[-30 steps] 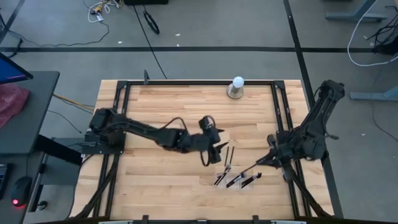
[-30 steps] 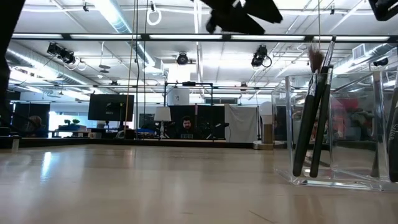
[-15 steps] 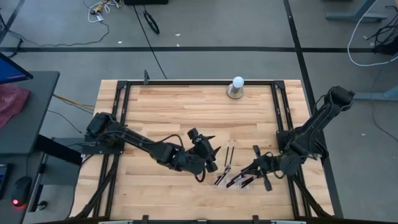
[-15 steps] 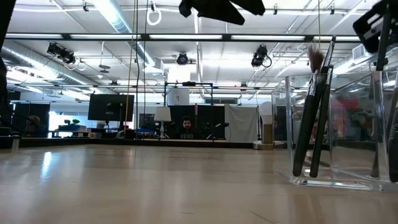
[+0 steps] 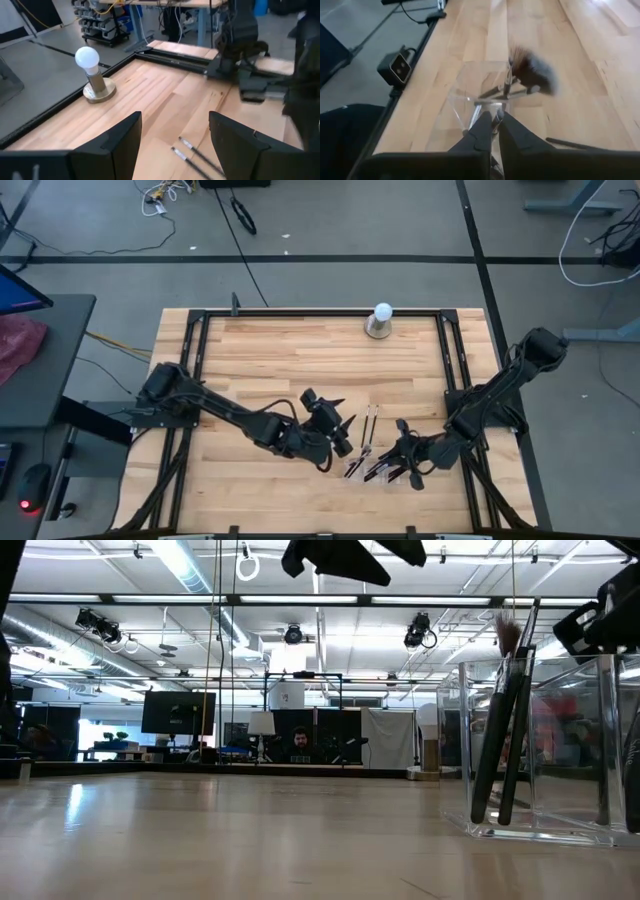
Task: Put items in baskets/containers
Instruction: Put the eyeshadow brush into the middle section of the transparent organizer
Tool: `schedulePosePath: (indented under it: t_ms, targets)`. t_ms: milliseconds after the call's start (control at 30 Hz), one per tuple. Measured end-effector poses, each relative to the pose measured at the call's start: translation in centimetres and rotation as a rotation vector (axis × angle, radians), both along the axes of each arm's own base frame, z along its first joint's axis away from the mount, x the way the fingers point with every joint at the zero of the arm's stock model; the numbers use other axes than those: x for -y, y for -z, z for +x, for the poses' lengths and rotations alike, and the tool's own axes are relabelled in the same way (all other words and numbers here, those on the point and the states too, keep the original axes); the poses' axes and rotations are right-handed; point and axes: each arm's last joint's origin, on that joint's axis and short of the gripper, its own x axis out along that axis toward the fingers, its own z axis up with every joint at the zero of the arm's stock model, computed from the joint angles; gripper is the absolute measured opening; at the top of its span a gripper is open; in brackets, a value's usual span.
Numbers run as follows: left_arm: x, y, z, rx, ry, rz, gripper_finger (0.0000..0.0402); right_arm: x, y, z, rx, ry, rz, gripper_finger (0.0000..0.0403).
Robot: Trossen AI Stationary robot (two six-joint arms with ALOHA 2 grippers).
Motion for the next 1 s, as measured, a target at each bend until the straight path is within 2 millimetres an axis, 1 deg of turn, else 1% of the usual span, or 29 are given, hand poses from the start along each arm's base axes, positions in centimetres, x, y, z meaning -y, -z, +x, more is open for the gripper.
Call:
schedulePosePath:
  t_ms: [167,400,533,667,800,900,1000]
  targets:
    - [0.1,0.7,0.4,0.01,-0.017,-0.004,0.0231,0.0,0.2,0.0,-0.012,0.002,-0.006,0.0038]
    - [0.1,0.8,0.4,0.011,-0.014,-0.017,0.0231,0.5,-0.2,-0.5,-0.03,0.005,-0.021,0.0118]
    - [0.2,0.8,0.4,0.011,-0.012,-0.019,0.0231,1.1,-1.4,-1.1,-0.012,0.007,0.001,0.016]
    - [0.1,1.4,0.7,0.011,-0.014,-0.02,0.0231,2.1,-3.1,-2.2,0.026,0.005,0.038,0.018]
    - [-0.5,3.3,1.8,-0.007,-0.038,-0.016,0.0231,3.3,-5.0,-3.6,0.076,-0.009,0.078,0.0177]
    - [-1.5,5.6,3.1,-0.003,-0.075,-0.031,0.0231,3.9,-6.0,-4.9,0.105,-0.038,0.112,0.0168]
    - [-3.1,8.1,4.4,0.02,-0.139,-0.078,0.0231,4.0,-6.8,-6.3,0.121,-0.086,0.161,0.0158]
